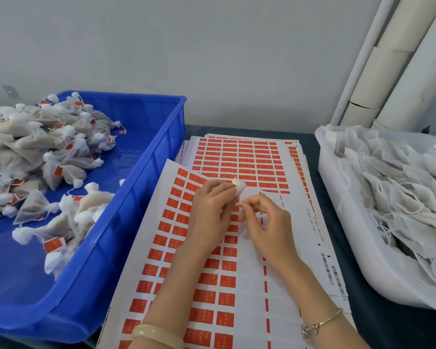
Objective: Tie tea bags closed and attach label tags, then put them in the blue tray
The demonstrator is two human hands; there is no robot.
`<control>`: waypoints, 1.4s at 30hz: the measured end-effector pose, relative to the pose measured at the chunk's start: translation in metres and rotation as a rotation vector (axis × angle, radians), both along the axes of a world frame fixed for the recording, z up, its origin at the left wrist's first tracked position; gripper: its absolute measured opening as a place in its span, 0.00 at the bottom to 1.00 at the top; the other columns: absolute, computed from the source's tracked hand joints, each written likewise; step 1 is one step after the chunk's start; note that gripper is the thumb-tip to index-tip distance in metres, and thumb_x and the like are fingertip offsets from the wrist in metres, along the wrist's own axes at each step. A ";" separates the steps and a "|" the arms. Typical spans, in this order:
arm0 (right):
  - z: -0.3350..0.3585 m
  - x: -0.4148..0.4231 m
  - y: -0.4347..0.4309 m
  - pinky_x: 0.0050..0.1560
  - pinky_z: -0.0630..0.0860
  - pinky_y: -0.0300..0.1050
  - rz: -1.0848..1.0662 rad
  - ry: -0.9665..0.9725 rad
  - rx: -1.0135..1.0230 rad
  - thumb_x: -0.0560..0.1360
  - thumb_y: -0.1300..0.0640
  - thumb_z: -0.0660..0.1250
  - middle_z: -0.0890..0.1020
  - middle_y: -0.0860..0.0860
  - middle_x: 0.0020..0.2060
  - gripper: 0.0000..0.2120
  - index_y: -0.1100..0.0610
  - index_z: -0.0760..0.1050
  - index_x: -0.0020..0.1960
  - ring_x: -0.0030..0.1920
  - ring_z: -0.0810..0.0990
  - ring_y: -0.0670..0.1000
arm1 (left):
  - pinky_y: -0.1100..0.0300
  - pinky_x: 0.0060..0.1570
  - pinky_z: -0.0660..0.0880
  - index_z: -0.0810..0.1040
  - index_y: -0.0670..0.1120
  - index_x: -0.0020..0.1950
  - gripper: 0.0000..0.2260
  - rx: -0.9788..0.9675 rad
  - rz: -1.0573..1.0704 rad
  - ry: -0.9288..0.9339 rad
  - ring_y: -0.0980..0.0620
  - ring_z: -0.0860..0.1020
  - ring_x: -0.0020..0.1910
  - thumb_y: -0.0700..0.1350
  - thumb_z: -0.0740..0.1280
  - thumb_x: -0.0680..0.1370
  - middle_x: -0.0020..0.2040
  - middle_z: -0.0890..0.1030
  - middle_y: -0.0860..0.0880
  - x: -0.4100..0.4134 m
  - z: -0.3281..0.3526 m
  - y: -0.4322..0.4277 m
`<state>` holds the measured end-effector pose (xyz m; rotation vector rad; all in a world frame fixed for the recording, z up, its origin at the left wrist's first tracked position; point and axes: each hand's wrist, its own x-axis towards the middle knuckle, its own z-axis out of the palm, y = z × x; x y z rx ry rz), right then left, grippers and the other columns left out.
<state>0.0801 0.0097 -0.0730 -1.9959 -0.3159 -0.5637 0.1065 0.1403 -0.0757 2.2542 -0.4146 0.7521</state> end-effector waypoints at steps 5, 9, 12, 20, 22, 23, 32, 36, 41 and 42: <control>-0.001 0.000 -0.002 0.45 0.74 0.26 0.048 -0.008 -0.001 0.76 0.58 0.68 0.80 0.38 0.38 0.04 0.49 0.77 0.45 0.45 0.79 0.40 | 0.54 0.58 0.73 0.85 0.47 0.51 0.07 0.075 -0.075 0.000 0.50 0.75 0.58 0.42 0.72 0.75 0.51 0.84 0.50 0.002 -0.003 -0.002; -0.001 -0.002 0.001 0.43 0.74 0.26 0.076 -0.048 0.027 0.75 0.55 0.67 0.80 0.40 0.38 0.02 0.51 0.78 0.45 0.44 0.80 0.42 | 0.53 0.59 0.73 0.84 0.46 0.54 0.08 0.050 -0.147 0.000 0.50 0.76 0.58 0.41 0.70 0.76 0.53 0.83 0.49 0.000 -0.006 -0.005; 0.004 -0.002 0.000 0.43 0.74 0.27 0.057 -0.059 0.107 0.75 0.53 0.66 0.80 0.38 0.36 0.03 0.45 0.76 0.44 0.43 0.80 0.42 | 0.55 0.59 0.73 0.81 0.46 0.56 0.09 -0.019 -0.195 0.057 0.54 0.75 0.58 0.41 0.63 0.80 0.53 0.82 0.50 0.002 -0.006 -0.006; 0.001 0.007 -0.005 0.45 0.74 0.27 -0.011 0.276 0.326 0.78 0.51 0.65 0.78 0.35 0.47 0.06 0.42 0.74 0.54 0.49 0.76 0.37 | 0.72 0.40 0.72 0.77 0.51 0.46 0.13 -0.501 -0.311 0.376 0.62 0.77 0.40 0.50 0.55 0.82 0.37 0.78 0.62 -0.008 0.008 -0.012; 0.001 0.009 -0.005 0.45 0.75 0.27 0.054 0.353 0.352 0.78 0.53 0.65 0.81 0.37 0.44 0.06 0.42 0.77 0.50 0.49 0.78 0.38 | 0.72 0.42 0.74 0.77 0.53 0.47 0.12 -0.542 -0.324 0.410 0.63 0.77 0.42 0.47 0.55 0.83 0.38 0.78 0.62 -0.008 0.009 -0.012; 0.002 0.009 -0.005 0.43 0.74 0.26 0.074 0.361 0.360 0.78 0.53 0.65 0.82 0.36 0.42 0.06 0.42 0.78 0.49 0.49 0.78 0.37 | 0.73 0.43 0.74 0.77 0.54 0.47 0.12 -0.570 -0.329 0.422 0.64 0.77 0.42 0.47 0.55 0.83 0.38 0.79 0.61 -0.008 0.010 -0.011; 0.005 0.008 -0.010 0.42 0.77 0.32 0.018 0.416 0.520 0.70 0.47 0.72 0.84 0.37 0.42 0.05 0.43 0.81 0.46 0.47 0.81 0.41 | 0.72 0.44 0.75 0.81 0.53 0.48 0.07 -0.604 -0.332 0.463 0.60 0.79 0.44 0.47 0.62 0.80 0.42 0.82 0.56 -0.004 0.008 -0.007; 0.002 0.010 -0.012 0.42 0.77 0.34 -0.040 0.440 0.570 0.72 0.54 0.73 0.84 0.40 0.41 0.06 0.46 0.82 0.48 0.45 0.82 0.44 | 0.72 0.43 0.74 0.81 0.52 0.50 0.05 -0.650 -0.308 0.477 0.61 0.80 0.45 0.47 0.66 0.79 0.43 0.82 0.58 -0.001 0.006 -0.007; -0.001 0.011 -0.012 0.36 0.77 0.32 -0.080 0.395 0.662 0.72 0.59 0.72 0.85 0.42 0.39 0.06 0.48 0.82 0.46 0.41 0.83 0.43 | 0.75 0.38 0.73 0.79 0.55 0.44 0.03 -0.675 -0.211 0.528 0.66 0.79 0.42 0.48 0.69 0.77 0.40 0.81 0.61 0.001 0.005 -0.009; -0.001 0.012 -0.012 0.35 0.77 0.32 -0.099 0.391 0.655 0.73 0.59 0.72 0.84 0.42 0.38 0.06 0.48 0.81 0.46 0.40 0.83 0.43 | 0.75 0.38 0.73 0.79 0.55 0.44 0.03 -0.674 -0.203 0.538 0.66 0.79 0.42 0.48 0.69 0.77 0.40 0.81 0.60 0.001 0.004 -0.009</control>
